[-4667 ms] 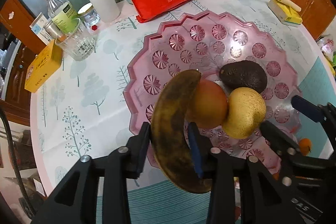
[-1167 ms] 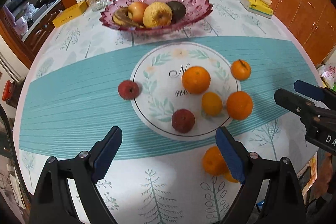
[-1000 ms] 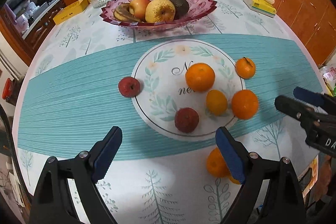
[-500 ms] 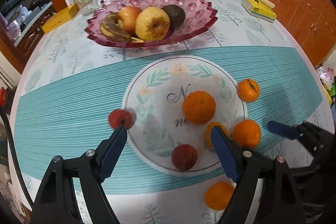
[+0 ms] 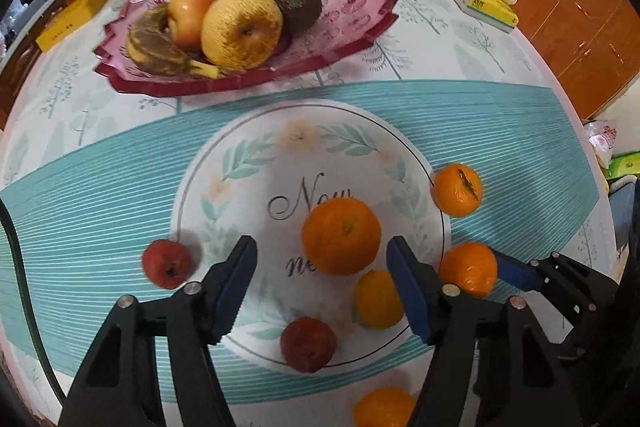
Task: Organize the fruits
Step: 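Grasp a large mandarin with the right tool while the left tool grasps another mandarin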
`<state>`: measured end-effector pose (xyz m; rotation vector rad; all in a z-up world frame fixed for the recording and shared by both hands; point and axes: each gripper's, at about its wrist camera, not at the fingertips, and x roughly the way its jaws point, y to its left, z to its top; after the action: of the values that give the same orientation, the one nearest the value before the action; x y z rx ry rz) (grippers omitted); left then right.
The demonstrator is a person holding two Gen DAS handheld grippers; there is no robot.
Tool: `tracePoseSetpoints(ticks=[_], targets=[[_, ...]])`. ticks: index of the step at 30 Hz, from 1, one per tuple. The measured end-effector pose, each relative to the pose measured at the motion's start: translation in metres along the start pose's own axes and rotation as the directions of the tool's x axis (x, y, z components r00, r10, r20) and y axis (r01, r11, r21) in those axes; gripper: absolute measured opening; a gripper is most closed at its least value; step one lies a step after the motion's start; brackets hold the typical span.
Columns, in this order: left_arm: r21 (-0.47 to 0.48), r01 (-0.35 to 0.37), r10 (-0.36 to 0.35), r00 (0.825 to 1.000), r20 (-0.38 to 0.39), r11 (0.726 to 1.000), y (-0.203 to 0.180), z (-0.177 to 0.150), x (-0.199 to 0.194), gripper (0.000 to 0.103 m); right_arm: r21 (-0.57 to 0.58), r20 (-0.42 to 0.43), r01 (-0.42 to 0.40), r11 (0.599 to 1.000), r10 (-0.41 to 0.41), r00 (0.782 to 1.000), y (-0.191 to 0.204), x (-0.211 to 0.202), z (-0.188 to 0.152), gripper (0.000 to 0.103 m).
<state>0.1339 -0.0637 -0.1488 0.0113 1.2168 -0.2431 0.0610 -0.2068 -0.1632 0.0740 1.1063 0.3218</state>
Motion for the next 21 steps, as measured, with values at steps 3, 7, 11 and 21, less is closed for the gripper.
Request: tracePoseSetpoints(ticks=[3,7,11,21], targets=[[-0.011,0.016,-0.016,0.999,-0.032,1.0,-0.001,0.004,0.01,0.06,0.023,0.004,0.009,1.0,-0.009,1.0,-0.007,-0.001,0.002,0.045],[-0.022,0.031,-0.032,0.998,-0.062,0.999,-0.002,0.007,0.021,0.053,0.032,0.006,0.008,0.999,-0.008,1.0,-0.009,-0.001,0.002,0.045],[-0.019,0.051,-0.052,0.996,-0.073,0.999,-0.007,0.008,0.025,0.044,0.028,0.009,0.014,1.0,-0.014,1.0,-0.008,-0.001,0.002,0.045],[-0.029,0.054,-0.056,0.996,-0.063,0.998,-0.002,0.004,0.015,0.041,0.033,0.01,0.013,0.999,-0.014,1.0,-0.006,-0.005,0.004,0.045]])
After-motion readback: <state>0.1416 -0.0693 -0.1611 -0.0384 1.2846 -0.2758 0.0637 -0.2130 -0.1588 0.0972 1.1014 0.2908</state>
